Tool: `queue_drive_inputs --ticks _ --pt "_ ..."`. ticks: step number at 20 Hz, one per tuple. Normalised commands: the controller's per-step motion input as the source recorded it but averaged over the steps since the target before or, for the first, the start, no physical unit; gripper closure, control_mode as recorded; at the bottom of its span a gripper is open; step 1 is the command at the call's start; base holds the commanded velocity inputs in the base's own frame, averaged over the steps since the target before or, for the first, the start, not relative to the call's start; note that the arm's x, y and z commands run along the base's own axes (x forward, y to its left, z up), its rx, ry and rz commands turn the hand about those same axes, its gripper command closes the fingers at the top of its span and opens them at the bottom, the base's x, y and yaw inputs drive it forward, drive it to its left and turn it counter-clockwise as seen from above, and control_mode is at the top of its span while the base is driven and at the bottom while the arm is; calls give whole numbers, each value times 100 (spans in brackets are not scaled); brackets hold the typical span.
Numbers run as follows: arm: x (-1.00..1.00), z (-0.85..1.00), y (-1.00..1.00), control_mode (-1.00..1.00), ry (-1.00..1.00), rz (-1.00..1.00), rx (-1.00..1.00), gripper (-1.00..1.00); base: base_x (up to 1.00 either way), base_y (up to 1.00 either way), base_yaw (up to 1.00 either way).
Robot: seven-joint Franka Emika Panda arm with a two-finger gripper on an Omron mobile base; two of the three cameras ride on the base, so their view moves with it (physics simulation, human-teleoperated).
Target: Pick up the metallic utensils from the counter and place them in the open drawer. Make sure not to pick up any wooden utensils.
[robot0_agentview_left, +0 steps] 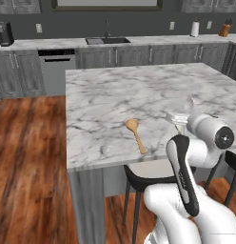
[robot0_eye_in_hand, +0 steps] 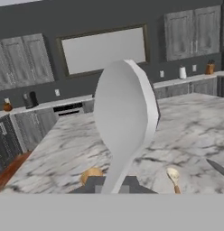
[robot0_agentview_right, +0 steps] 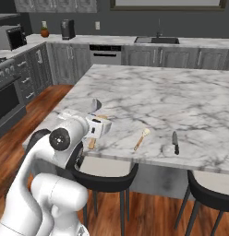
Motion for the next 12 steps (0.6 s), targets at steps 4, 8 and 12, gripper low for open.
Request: queue_drive_inputs --ticks 4,8,12 --pt "-48 51 5 -100 -1 0 0 100 0 0 0" --pt "-34 46 0 -100 5 0 0 100 0 0 0" --pt "-17 17 0 -100 14 0 0 100 0 0 0"
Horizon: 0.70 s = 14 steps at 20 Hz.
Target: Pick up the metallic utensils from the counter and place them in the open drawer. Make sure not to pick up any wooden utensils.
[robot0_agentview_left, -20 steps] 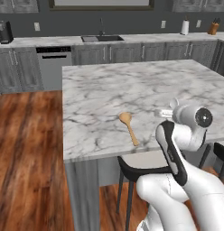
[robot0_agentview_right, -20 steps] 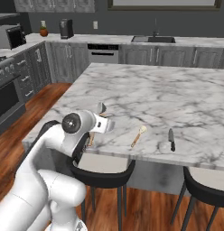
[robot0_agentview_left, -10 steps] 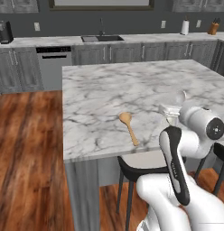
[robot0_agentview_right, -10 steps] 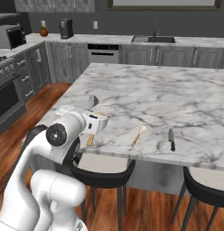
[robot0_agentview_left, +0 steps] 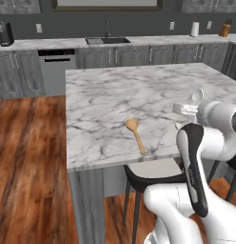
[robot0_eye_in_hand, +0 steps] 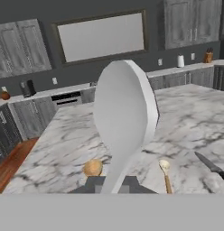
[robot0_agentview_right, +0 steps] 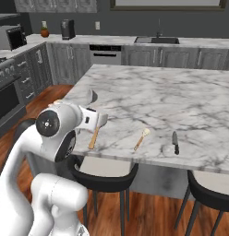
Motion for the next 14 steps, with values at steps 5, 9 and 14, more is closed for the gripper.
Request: queue_drive_inputs --ticks 5,9,14 --pt "-3 0 0 -100 31 0 2 100 0 0 0" --pt "1 -1 0 100 7 0 0 100 1 0 0" --pt "0 0 0 100 0 0 0 100 -64 3 -3"
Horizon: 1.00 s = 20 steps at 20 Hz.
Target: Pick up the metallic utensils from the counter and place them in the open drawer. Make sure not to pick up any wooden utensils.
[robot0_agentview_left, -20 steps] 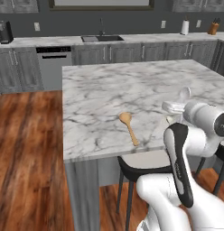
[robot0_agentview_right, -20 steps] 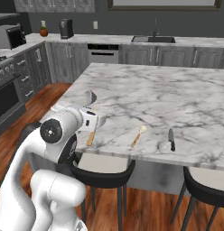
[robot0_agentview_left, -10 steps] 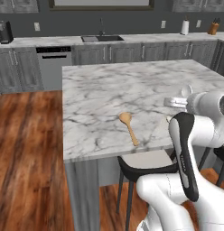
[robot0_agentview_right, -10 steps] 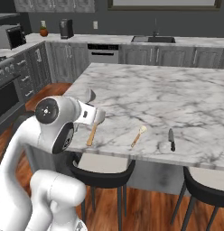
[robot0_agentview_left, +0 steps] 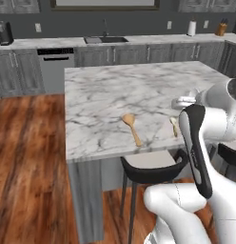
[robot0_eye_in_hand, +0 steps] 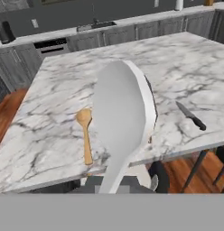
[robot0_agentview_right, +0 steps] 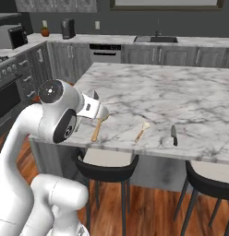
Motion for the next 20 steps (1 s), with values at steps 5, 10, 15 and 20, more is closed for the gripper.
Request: queue_drive_inputs --ticks 5,10,15,20 --pt "0 0 0 100 0 0 0 100 -100 66 3" --pt "0 0 0 100 0 0 0 100 -58 58 44" --pt "0 0 0 100 0 0 0 100 3 12 70" --pt "0 0 0 100 0 0 0 100 44 26 23"
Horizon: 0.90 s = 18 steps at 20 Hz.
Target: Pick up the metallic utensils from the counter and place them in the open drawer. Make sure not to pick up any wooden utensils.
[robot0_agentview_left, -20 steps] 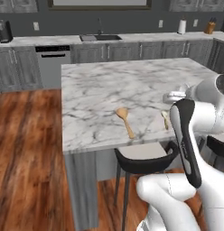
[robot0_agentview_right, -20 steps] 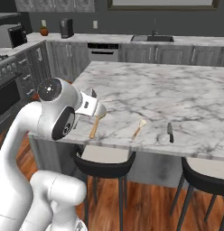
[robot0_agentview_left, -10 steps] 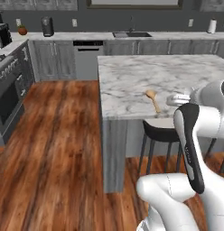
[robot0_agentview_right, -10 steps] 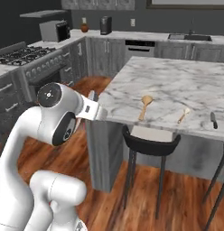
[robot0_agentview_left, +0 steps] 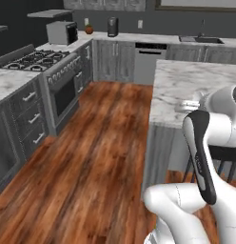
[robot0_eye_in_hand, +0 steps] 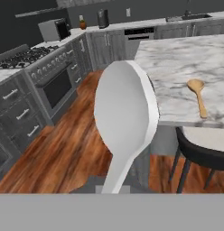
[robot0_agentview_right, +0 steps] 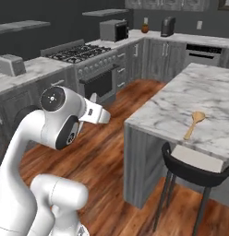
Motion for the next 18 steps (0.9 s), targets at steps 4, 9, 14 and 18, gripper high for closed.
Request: queue_drive_inputs --ticks 4,9,14,18 --pt "0 0 0 100 0 0 0 100 75 100 -1" --pt "0 0 0 100 0 0 0 100 97 100 -29" --pt "0 0 0 100 0 0 0 100 52 91 -62" --pt "0 0 0 100 0 0 0 100 51 78 -71"
